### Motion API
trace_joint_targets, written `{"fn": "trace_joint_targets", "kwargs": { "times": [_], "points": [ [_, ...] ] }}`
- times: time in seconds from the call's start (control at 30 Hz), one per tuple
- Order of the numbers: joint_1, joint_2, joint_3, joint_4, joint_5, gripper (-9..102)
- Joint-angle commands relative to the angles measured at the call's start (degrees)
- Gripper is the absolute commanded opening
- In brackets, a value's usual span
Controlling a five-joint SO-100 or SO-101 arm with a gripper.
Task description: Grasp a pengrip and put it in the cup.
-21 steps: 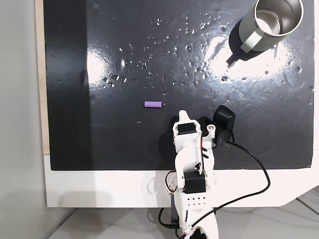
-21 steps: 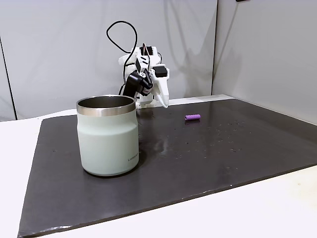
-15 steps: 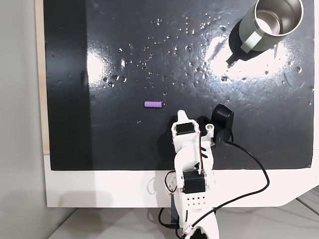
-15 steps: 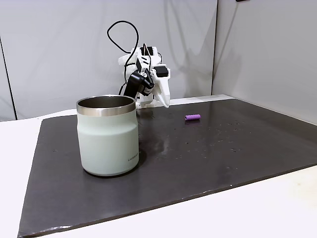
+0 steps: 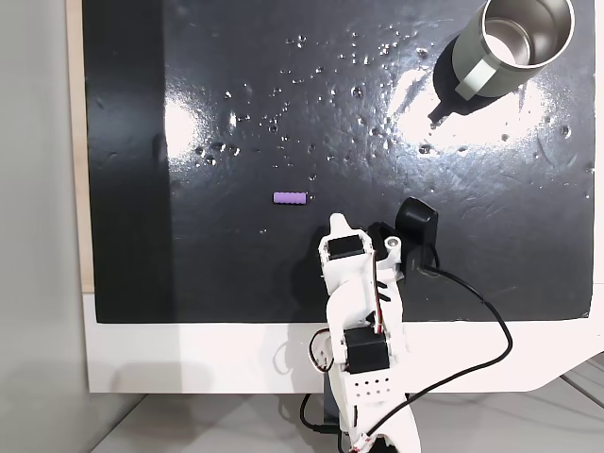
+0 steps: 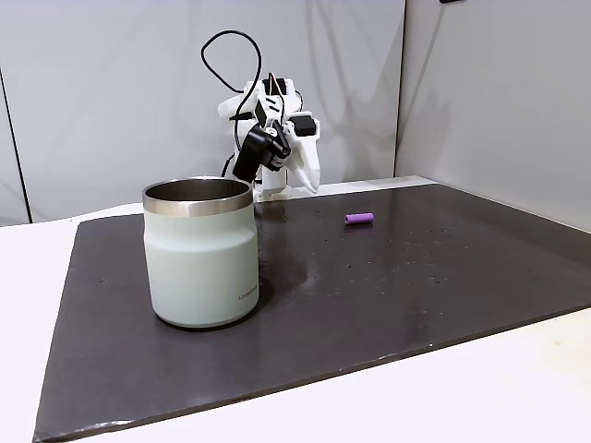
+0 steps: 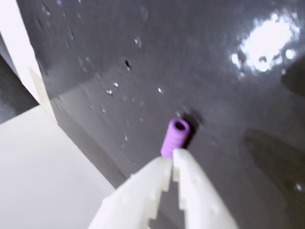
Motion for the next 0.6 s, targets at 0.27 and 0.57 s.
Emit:
{"fn": "trace_joint_targets", "kwargs": {
  "times": [0.27,0.57],
  "points": [
    [-6.2,-37.8,-31.8,7.8,11.5,6],
    [-15.6,-49.5,-39.3,9.7,21.6,22]
  ]
}}
